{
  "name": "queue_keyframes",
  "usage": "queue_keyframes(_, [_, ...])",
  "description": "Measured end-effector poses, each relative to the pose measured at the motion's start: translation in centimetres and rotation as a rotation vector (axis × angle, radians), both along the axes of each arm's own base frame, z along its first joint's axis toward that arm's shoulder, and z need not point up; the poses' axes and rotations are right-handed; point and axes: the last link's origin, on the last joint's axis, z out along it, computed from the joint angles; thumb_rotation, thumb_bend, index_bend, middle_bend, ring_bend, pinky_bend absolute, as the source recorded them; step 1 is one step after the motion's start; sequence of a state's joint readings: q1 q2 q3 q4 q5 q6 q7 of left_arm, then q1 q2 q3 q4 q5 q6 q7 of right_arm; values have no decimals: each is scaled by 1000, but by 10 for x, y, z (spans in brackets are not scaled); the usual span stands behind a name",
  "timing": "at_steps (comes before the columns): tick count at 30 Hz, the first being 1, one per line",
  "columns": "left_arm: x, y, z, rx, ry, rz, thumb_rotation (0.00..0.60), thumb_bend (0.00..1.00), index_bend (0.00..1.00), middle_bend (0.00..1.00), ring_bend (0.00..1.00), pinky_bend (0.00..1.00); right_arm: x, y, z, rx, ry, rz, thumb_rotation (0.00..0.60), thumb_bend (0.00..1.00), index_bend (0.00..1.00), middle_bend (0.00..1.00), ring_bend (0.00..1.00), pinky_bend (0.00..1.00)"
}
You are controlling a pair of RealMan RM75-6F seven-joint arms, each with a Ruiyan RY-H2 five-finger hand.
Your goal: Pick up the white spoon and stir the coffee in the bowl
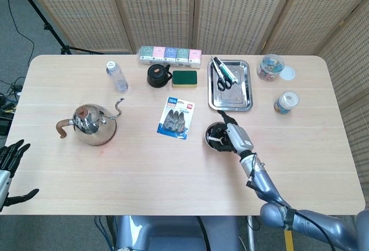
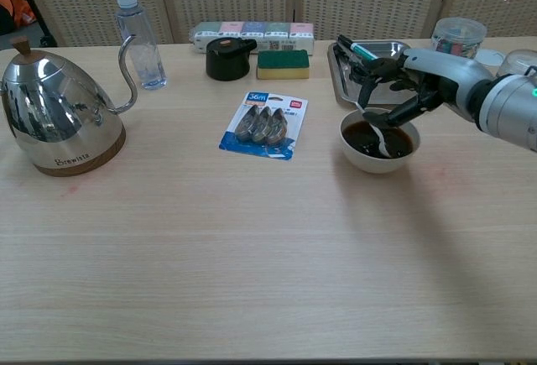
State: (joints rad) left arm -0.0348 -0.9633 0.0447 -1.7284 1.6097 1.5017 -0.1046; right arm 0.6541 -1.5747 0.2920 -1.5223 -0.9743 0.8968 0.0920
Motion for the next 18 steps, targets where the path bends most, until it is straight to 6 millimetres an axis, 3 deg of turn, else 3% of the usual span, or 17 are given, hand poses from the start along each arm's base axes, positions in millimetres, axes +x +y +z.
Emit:
queue_keyframes(8, [-1,0,2,5,-6,2,600,0,0,0,0,0,11,-3,-8,10,-26,-2,600,517,596,0,0,0])
queue_keyframes(18, [-3,1,7,12,-25,7,600,0,0,0,0,0,9,-26,-19,-27,-28,-53,600,517,596,0,0,0])
